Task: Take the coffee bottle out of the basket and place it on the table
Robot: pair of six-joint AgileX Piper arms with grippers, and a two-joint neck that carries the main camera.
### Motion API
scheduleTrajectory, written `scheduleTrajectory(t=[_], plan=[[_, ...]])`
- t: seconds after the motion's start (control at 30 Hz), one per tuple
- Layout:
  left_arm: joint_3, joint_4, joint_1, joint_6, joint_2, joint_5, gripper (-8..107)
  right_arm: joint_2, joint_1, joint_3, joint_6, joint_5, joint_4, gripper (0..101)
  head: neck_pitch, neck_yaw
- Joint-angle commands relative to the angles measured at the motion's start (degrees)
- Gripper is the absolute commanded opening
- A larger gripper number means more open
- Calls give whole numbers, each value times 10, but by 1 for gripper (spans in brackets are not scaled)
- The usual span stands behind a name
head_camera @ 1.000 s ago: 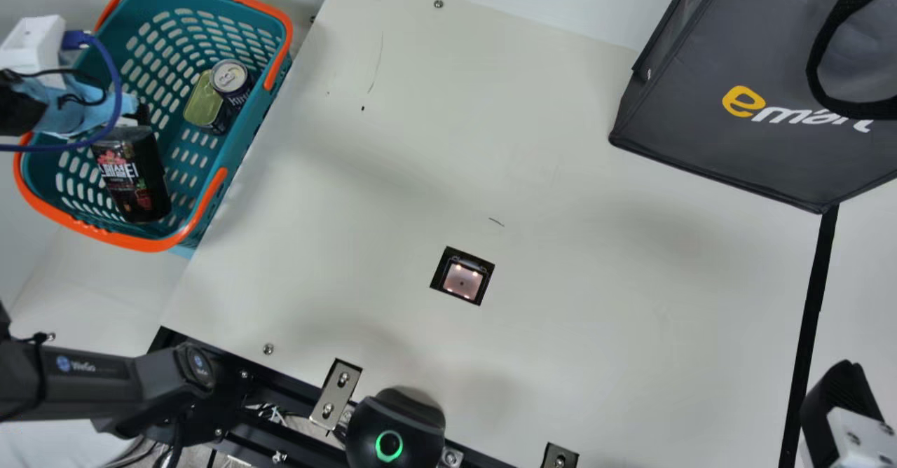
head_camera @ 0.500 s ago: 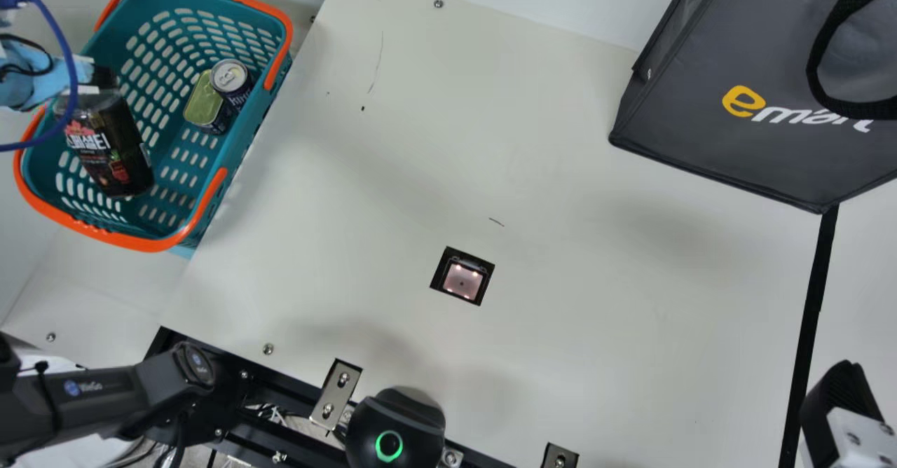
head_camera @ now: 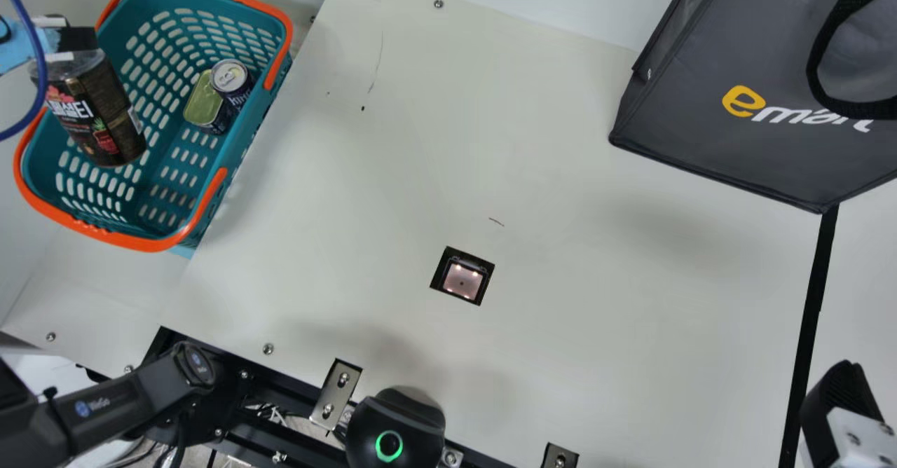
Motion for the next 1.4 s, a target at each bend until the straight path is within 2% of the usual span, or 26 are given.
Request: scheduleTrajectory(t=[0.0,0.7,1.37], plan=[[1,-5,-5,1,-11,4,10,0,0,0,0,0,0,91,-15,1],[35,-5,-128,-73,-120,16,10,0,0,0,0,-1,0,91,-15,1],[103,73,-307,-220,-199,-78,10,0,0,0,0,-1,0,91,-15,1]])
